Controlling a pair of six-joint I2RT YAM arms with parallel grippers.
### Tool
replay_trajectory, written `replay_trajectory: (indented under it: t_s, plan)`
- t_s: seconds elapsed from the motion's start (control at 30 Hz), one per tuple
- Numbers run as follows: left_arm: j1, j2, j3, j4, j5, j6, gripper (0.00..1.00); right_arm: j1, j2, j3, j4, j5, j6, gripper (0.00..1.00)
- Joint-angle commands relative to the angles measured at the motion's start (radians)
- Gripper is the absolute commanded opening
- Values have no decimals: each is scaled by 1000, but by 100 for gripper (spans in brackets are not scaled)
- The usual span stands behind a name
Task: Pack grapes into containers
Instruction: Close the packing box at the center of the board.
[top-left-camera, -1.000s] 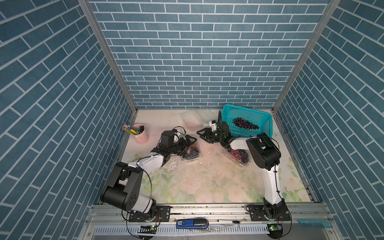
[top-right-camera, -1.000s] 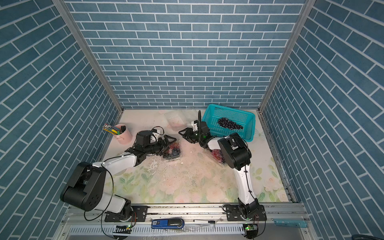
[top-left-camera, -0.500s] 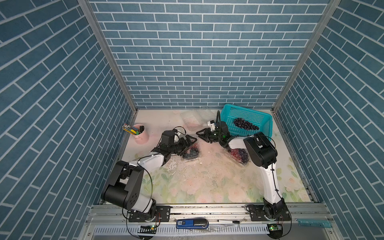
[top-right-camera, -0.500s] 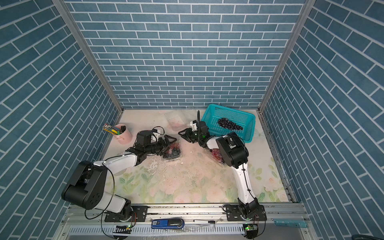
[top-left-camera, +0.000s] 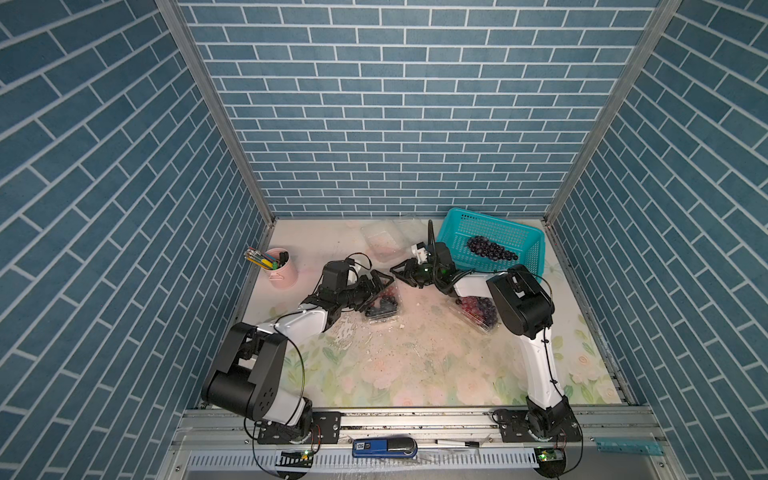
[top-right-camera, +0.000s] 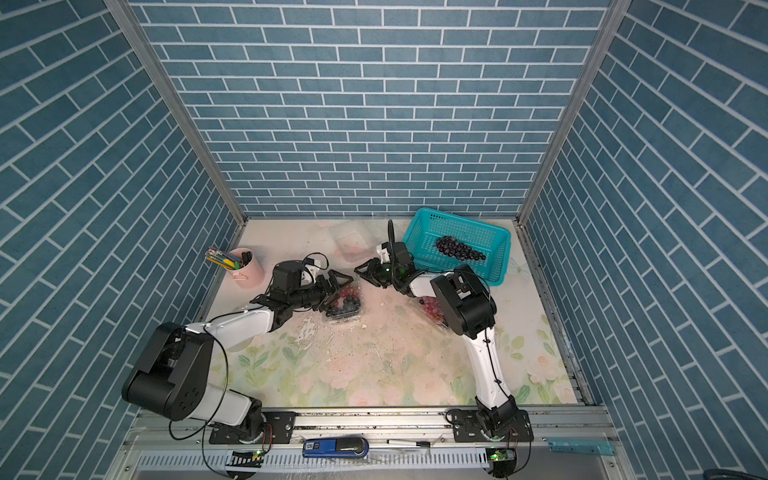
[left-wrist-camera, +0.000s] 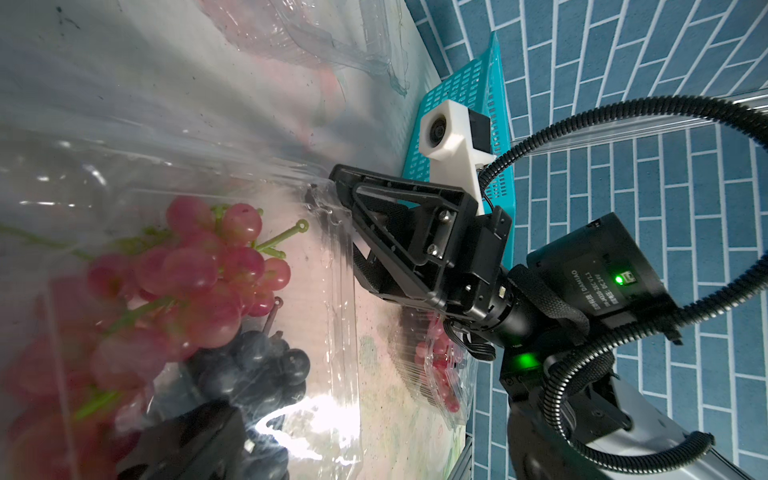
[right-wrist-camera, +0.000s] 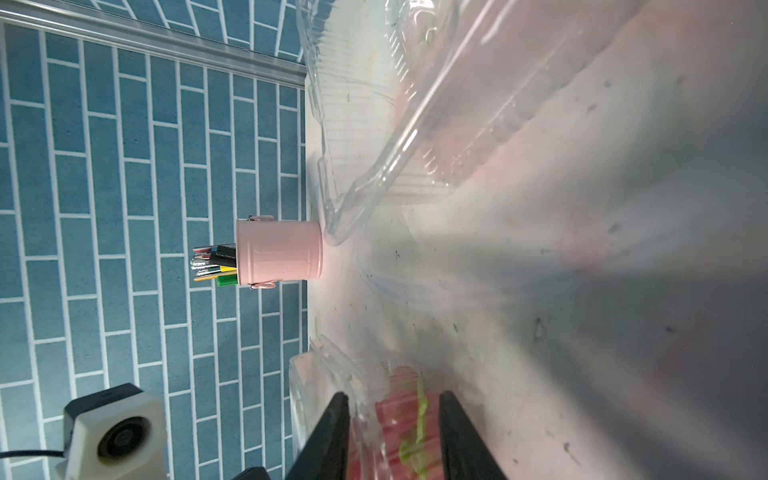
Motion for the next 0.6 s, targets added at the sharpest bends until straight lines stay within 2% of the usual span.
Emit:
replay_trajectory:
  t_s: [0.0,0.13,0.4,0.57]
  plan:
    - [9,-16,-6,-43,6,23,100,21,-49,15,-70,6,-28,36]
    - [17,-23,-18,-44,12,24,100,27,-46,29,-74,3,-26,32]
    - [33,-33,-36,-51,21,29,99,35,-28,82,-97,-4,-34,31]
    - [35,-35,-45,-48,23,29,100,32,41,159,-130,-27,-43,31]
